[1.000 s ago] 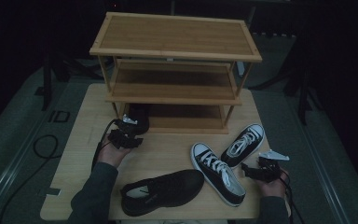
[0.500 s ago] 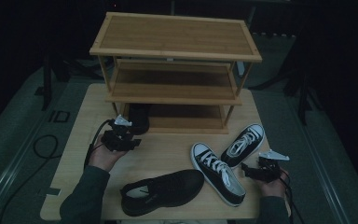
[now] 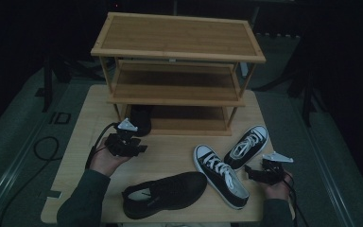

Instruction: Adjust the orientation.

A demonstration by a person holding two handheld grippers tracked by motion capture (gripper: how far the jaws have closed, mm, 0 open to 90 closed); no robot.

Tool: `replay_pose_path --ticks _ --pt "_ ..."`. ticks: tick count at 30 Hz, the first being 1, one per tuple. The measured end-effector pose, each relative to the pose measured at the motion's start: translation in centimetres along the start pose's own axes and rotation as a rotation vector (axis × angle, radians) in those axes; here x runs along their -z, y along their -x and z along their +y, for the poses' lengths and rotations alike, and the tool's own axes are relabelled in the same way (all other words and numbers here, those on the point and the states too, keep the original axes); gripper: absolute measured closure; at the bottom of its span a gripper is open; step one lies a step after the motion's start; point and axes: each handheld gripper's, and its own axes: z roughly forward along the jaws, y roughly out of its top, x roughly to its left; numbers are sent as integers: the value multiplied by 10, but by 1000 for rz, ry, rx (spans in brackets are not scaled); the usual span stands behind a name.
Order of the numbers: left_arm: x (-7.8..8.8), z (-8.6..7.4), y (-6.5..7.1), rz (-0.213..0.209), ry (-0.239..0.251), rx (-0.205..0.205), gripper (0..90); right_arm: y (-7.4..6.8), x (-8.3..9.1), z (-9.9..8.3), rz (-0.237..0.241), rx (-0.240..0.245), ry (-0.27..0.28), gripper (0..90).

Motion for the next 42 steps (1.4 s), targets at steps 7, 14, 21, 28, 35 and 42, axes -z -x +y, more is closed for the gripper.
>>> replay_pose_path --ticks 7,14,21,28,35,42 --pt "7 1 6 -36 2 -37 606 0 0 0 0 0 0 147" --pt "9 1 10 -63 1 -64 613 0 0 0 0 0 0 147" --pt "14 2 23 -92 0 -104 614 0 0 0 0 0 0 146" --pt "18 3 35 -120 -3 -137 612 0 0 0 0 0 0 146" --pt "19 2 44 -139 -13 -159 612 0 0 0 0 0 0 146" --pt "21 1 50 -159 -16 -176 612 0 0 0 0 0 0 146"
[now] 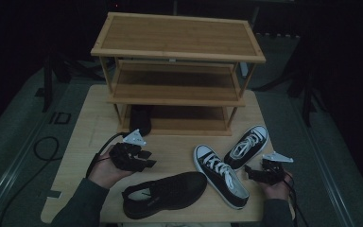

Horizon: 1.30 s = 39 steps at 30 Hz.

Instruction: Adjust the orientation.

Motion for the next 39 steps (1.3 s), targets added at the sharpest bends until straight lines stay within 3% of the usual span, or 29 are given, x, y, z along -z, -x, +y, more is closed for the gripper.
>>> replay_pose_path --ticks 6,13,32,39 --pt "2 0 8 -23 2 -13 612 0 0 0 0 0 0 147" --pt "8 -2 16 -4 33 -21 613 0 0 0 0 0 0 147" --pt "12 -10 28 -55 0 -50 617 0 0 0 0 0 0 146" --pt "15 -16 29 -46 -24 -51 618 0 0 0 0 0 0 147"
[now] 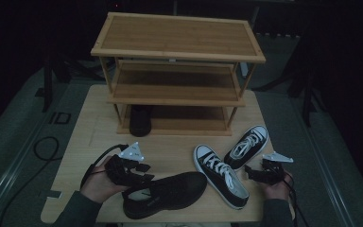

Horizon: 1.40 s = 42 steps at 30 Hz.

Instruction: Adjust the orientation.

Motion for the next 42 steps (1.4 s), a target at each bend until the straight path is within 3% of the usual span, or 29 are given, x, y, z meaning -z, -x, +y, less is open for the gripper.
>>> replay_pose_path --ticks 18,32,42 --pt "-2 -10 7 -33 -54 -25 617 0 0 0 0 0 0 146" --pt "-30 -6 5 5 -143 -36 671 0 0 0 0 0 0 147" --pt "-47 -1 1 -26 -157 -17 727 0 0 0 0 0 0 146"
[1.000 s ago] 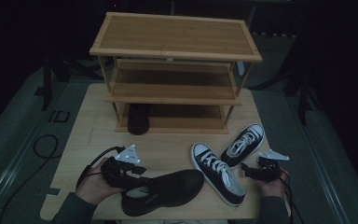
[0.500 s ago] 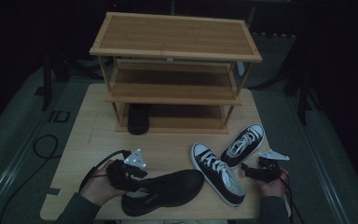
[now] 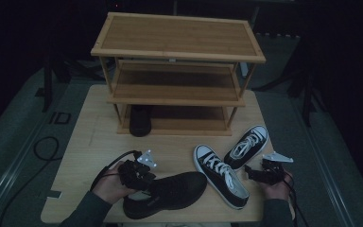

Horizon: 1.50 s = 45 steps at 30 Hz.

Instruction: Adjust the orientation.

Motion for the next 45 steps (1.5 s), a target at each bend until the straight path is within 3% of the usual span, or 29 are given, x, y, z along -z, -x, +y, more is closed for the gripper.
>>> replay_pose_path --ticks 6,9,14,22,23,25,30,33,38,44,45 --pt "2 -1 -2 5 21 29 863 0 0 0 0 0 0 146" --pt "3 -4 -5 1 31 45 870 0 0 0 0 0 0 147" --pt "12 -14 -14 40 36 91 871 0 0 0 0 0 0 147" --pt "24 -34 -38 123 103 255 871 0 0 0 0 0 0 147" --pt "24 -34 -38 123 103 255 870 0 0 0 0 0 0 147" --pt "25 -39 -48 144 131 318 870 0 0 0 0 0 0 146" --pt "26 -41 -56 168 164 379 871 0 0 0 0 0 0 147" --pt "23 -38 -60 210 193 429 871 0 0 0 0 0 0 147" --pt "17 -30 -60 241 206 445 870 0 0 0 0 0 0 147" --pt "12 -17 -60 252 150 385 854 0 0 0 0 0 0 147" --pt "12 -16 -61 239 138 373 847 0 0 0 0 0 0 146"
